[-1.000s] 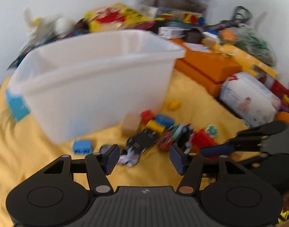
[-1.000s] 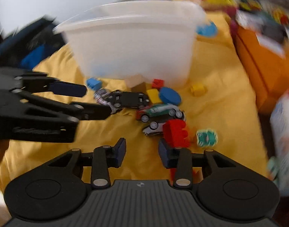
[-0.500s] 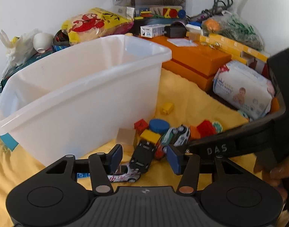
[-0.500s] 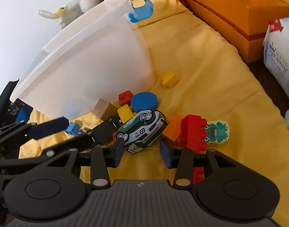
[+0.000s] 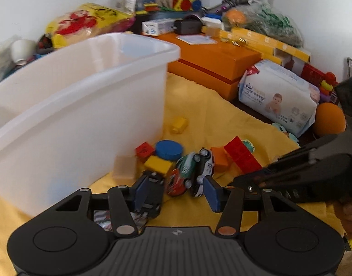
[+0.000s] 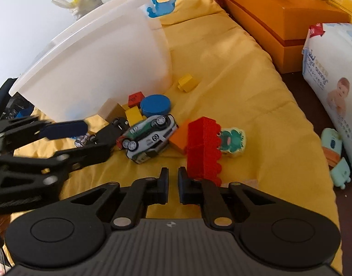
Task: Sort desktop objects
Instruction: 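Move the right tool back to the toys and grasp the grey car, then grasp the red and green car with the left tool while the right tool holds the grey car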
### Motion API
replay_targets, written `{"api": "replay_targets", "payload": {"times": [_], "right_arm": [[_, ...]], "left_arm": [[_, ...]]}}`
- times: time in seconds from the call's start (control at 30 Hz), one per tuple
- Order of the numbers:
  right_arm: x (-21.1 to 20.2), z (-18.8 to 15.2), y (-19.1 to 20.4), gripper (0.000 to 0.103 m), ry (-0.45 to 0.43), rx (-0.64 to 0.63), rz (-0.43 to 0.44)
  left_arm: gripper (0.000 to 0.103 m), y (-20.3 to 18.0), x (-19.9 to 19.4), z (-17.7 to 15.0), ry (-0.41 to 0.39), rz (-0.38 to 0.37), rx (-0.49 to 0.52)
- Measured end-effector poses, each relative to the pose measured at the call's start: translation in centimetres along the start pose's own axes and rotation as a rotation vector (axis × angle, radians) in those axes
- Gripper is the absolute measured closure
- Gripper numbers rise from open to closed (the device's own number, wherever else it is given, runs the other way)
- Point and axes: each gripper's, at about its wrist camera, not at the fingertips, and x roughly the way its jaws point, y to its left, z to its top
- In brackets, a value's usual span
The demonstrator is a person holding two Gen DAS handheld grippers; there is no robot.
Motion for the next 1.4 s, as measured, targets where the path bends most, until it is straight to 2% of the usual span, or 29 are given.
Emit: {"api": "replay_targets", "payload": {"times": [0.07,0.13,0.23,0.4,0.47,0.5,0.73,0.8,0.83,0.9,1.03,1.07,1.1,1.2,1.3,1.4], "right_arm": [[0.0,-0.1,0.1,0.090,0.008,-0.007,-0.001],[-0.1,-0.4,0.6,0.087,0.008,-0.030,-0.008],[-0.3,-0.9,1.0,0.083,0.005,-0.071,-0.024],[-0.4,-1.2,1.5,0.074,0.004,-0.102,-0.023],[-0.5,-1.4,1.6,0.073,0.005,-0.114,-0.023],[-0.6,-1.5,1.7,0.072,0.006,-0.122,-0.022],[-0.6,-1.6,2.3,0.062,-0.002,-0.163,-0.007],[-0.8,-1.3,2.4,0.061,-0.025,-0.139,0.016],[-0.7,-1.0,2.4,0.056,-0.030,-0.111,0.029],[-0.3,-0.2,2.6,0.057,-0.008,-0.074,0.047],[-0.5,1.0,4.1,0.057,-0.066,-0.227,-0.043],[-0.1,1.4,4.3,0.056,-0.031,-0.256,-0.060],[0.5,1.7,4.1,0.056,0.021,-0.256,-0.036],[0.8,1.6,3.0,0.057,0.077,-0.159,0.112],[1.3,1.3,3.3,0.054,0.062,-0.139,0.136],[0.9,1.0,3.9,0.054,0.056,-0.153,0.168]], "left_arm": [[0.050,-0.3,1.3,0.4,0.027,-0.025,0.017],[0.058,-0.7,2.2,0.7,0.049,-0.035,0.045],[0.058,-0.7,3.4,0.9,0.070,-0.075,0.050],[0.067,-1.0,2.4,0.3,0.056,-0.052,0.058],[0.081,-0.8,1.2,-0.8,0.047,-0.041,0.029],[0.097,-0.6,0.2,-1.5,0.046,-0.033,0.005],[0.097,0.4,-5.6,-7.1,0.031,0.069,-0.180],[0.096,0.4,-6.4,-8.2,0.010,0.085,-0.212],[0.093,0.5,-6.5,-8.4,0.002,0.082,-0.225],[0.092,0.4,-6.6,-8.5,0.001,0.092,-0.245],[0.087,0.3,-6.8,-7.8,-0.032,0.044,-0.328],[0.086,0.2,-7.0,-7.4,-0.048,0.049,-0.332],[0.086,0.0,-7.1,-7.2,-0.059,0.061,-0.323],[0.085,0.1,-7.6,-6.8,-0.073,0.101,-0.290],[0.085,1.1,-7.4,-5.7,-0.072,0.094,-0.282],[0.085,1.7,-6.6,-3.6,-0.084,0.087,-0.224]]}}
